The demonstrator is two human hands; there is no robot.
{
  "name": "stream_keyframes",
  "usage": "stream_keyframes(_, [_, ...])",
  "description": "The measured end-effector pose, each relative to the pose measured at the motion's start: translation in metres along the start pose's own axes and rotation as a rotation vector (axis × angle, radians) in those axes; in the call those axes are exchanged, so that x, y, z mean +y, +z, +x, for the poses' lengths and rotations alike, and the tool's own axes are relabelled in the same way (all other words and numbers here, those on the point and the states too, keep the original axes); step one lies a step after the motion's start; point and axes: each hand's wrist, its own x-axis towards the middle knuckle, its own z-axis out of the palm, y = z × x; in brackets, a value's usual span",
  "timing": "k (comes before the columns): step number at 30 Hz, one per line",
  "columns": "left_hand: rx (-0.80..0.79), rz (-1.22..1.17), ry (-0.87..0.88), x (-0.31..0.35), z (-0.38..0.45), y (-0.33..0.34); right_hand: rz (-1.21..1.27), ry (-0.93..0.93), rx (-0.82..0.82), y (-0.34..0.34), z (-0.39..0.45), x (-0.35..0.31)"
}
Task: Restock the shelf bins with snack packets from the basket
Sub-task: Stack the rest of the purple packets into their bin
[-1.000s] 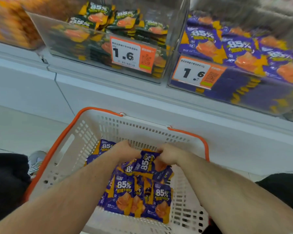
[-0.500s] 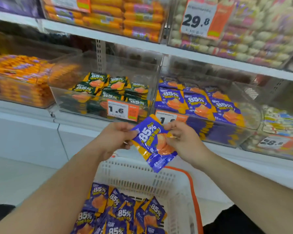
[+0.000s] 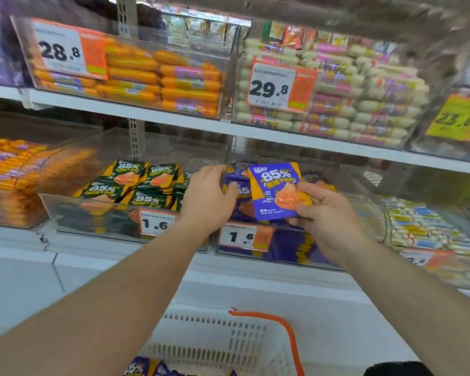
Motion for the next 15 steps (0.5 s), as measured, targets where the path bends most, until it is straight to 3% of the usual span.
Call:
stream_keyframes(2, [-0.086,0.198,0.094,-0.001,0.009,0.014,-0.098,-0.005,0.064,-0.010,0.023,-0.006])
stream_keyframes(4, [-0.164,0.290,0.082,-0.005,0.012,0.027,-0.194,-0.005,0.121,-0.016,0.046,-0.014])
stream_keyframes(10, [-0.126,0.261,0.025,-0.006,0.005,0.036,-0.453,0.077,0.228,-0.011,0.121,-0.017])
stream_keyframes(15, [-0.126,0.257,0.015,-0.006,0.004,0.036,-0.636,0.126,0.103,-0.003,0.161,-0.003])
